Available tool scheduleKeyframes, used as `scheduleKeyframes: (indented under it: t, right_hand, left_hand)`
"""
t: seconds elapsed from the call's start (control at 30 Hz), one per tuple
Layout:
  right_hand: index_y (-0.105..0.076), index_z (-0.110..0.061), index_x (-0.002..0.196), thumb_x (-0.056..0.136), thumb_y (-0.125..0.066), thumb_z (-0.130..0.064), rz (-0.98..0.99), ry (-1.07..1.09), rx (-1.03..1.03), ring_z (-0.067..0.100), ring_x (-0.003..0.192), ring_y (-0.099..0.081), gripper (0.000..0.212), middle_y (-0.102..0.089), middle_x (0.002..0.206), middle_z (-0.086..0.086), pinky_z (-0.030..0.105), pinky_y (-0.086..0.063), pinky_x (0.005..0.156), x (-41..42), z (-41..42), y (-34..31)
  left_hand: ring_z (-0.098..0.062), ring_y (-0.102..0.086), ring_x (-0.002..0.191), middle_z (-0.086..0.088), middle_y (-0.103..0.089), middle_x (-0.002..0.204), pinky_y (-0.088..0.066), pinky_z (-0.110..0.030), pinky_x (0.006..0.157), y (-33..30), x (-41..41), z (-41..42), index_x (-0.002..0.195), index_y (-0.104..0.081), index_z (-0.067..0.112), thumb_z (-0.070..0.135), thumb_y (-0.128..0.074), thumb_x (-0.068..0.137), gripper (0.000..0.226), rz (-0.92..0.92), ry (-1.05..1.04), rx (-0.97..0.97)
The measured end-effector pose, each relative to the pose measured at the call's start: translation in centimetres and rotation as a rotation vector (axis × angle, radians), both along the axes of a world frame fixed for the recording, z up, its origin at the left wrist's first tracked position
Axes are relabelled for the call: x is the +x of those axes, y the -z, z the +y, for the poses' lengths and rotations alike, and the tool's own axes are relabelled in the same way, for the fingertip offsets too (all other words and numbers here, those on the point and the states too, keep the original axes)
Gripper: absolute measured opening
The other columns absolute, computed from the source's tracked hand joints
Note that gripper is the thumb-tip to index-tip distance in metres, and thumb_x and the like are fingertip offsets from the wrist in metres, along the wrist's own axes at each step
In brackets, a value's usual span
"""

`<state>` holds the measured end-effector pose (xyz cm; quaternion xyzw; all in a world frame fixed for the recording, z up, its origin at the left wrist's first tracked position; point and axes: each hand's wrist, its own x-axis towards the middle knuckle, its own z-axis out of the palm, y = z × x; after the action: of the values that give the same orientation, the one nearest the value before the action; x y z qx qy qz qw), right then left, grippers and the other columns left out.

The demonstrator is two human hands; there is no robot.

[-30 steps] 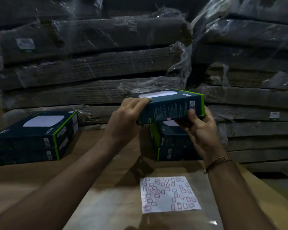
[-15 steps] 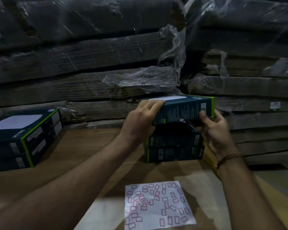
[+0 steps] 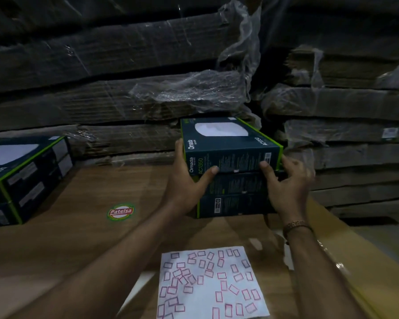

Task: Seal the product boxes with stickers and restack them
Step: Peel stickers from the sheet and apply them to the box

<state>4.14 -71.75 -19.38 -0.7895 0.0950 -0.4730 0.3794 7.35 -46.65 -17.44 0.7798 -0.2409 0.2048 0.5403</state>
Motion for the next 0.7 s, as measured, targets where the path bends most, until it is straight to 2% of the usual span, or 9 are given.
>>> scheduleKeyframes:
  t: [0.07, 0.13, 0.2, 0.27, 0.37, 0.43, 0.53, 0.63, 0.7]
  right_hand:
    - [-0.073, -0.014, 0.134, 0.097, -0.074, -0.047, 0.009, -0.049, 0.061, 0.02, 0.12, -0.056, 0.05, -0.064, 0.129, 0.009, 0.022, -0.047, 0.093, 0.2, -0.1, 0.2]
    - [-0.072, -0.02, 0.135, 0.1, -0.072, -0.045, -0.019, -0.124, 0.114, 0.011, 0.114, -0.062, 0.043, -0.07, 0.125, 0.0, 0.019, -0.054, 0.089, 0.0, -0.2, 0.4]
    - [-0.072, -0.024, 0.135, 0.103, -0.07, -0.038, -0.036, -0.169, 0.157, 0.007, 0.107, -0.068, 0.035, -0.074, 0.116, -0.009, 0.012, -0.054, 0.08, -0.5, -0.1, 0.2]
    - [-0.071, -0.023, 0.137, 0.105, -0.069, -0.032, -0.05, -0.164, 0.169, 0.003, 0.103, -0.068, 0.033, -0.074, 0.114, -0.011, 0.003, -0.05, 0.075, -0.7, -0.1, 0.1]
    - [-0.071, -0.019, 0.136, 0.106, -0.067, -0.026, -0.041, -0.133, 0.157, -0.017, 0.093, -0.063, 0.031, -0.072, 0.111, -0.012, -0.003, -0.045, 0.073, -0.9, -0.3, 0.0]
    - [-0.072, -0.014, 0.132, 0.106, -0.067, -0.021, -0.056, -0.129, 0.148, -0.028, 0.091, -0.057, 0.028, -0.066, 0.102, -0.021, -0.005, -0.041, 0.071, -1.0, -0.7, 0.0]
    - [-0.072, -0.011, 0.131, 0.105, -0.068, -0.017, -0.067, -0.116, 0.136, -0.028, 0.086, -0.057, 0.027, -0.061, 0.098, -0.028, -0.004, -0.041, 0.068, -1.1, -1.2, 0.3]
    - [-0.07, -0.014, 0.133, 0.104, -0.07, -0.018, -0.054, -0.127, 0.153, -0.021, 0.089, -0.063, 0.03, -0.069, 0.101, -0.02, -0.001, -0.047, 0.071, -1.1, -1.6, 0.6]
    - [-0.068, -0.016, 0.136, 0.101, -0.073, -0.016, -0.049, -0.16, 0.144, -0.022, 0.098, -0.062, 0.035, -0.07, 0.107, -0.02, 0.002, -0.051, 0.081, -1.4, -1.8, 0.6]
  left_hand:
    - [0.002, -0.043, 0.147, 0.019, -0.039, 0.167, -0.044, -0.037, 0.121, 0.8, 0.3, -0.1, 0.169, 0.0, 0.044, 0.055, -0.077, 0.092, 0.109, 0.029, 0.026, -0.024]
    - [-0.004, -0.038, 0.154, 0.016, -0.033, 0.172, -0.04, -0.045, 0.125, 1.2, 0.6, -0.2, 0.168, 0.004, 0.048, 0.059, -0.076, 0.091, 0.112, 0.037, 0.049, -0.038]
    - [-0.003, -0.039, 0.153, 0.016, -0.037, 0.17, -0.04, -0.046, 0.125, 1.3, 0.7, -0.5, 0.167, 0.004, 0.052, 0.057, -0.077, 0.09, 0.112, 0.05, 0.065, -0.048]
    - [-0.003, -0.04, 0.152, 0.016, -0.04, 0.169, -0.04, -0.043, 0.125, 1.3, 1.0, -0.8, 0.167, 0.004, 0.051, 0.051, -0.078, 0.093, 0.111, 0.049, 0.068, -0.049]
    - [0.005, -0.042, 0.148, 0.017, -0.041, 0.168, -0.04, -0.025, 0.119, 1.4, 1.2, -1.0, 0.17, 0.004, 0.045, 0.037, -0.078, 0.097, 0.109, 0.061, 0.095, -0.049]
    - [0.005, -0.044, 0.147, 0.018, -0.042, 0.167, -0.042, -0.027, 0.12, 1.4, 1.4, -1.1, 0.17, 0.003, 0.045, 0.035, -0.077, 0.098, 0.108, 0.067, 0.117, -0.047]
    - [0.0, -0.052, 0.143, 0.022, -0.048, 0.162, -0.046, -0.045, 0.121, 1.5, 1.7, -1.1, 0.168, 0.002, 0.051, 0.038, -0.078, 0.098, 0.107, 0.083, 0.138, -0.037]
    - [0.001, -0.058, 0.137, 0.036, -0.057, 0.146, -0.05, -0.05, 0.117, 1.4, 1.7, -1.2, 0.162, -0.002, 0.064, 0.036, -0.079, 0.096, 0.105, 0.136, 0.161, -0.061]
    - [0.001, -0.06, 0.134, 0.04, -0.06, 0.138, -0.052, -0.05, 0.114, 1.2, 1.6, -1.3, 0.158, -0.005, 0.069, 0.035, -0.08, 0.096, 0.104, 0.161, 0.162, -0.074]
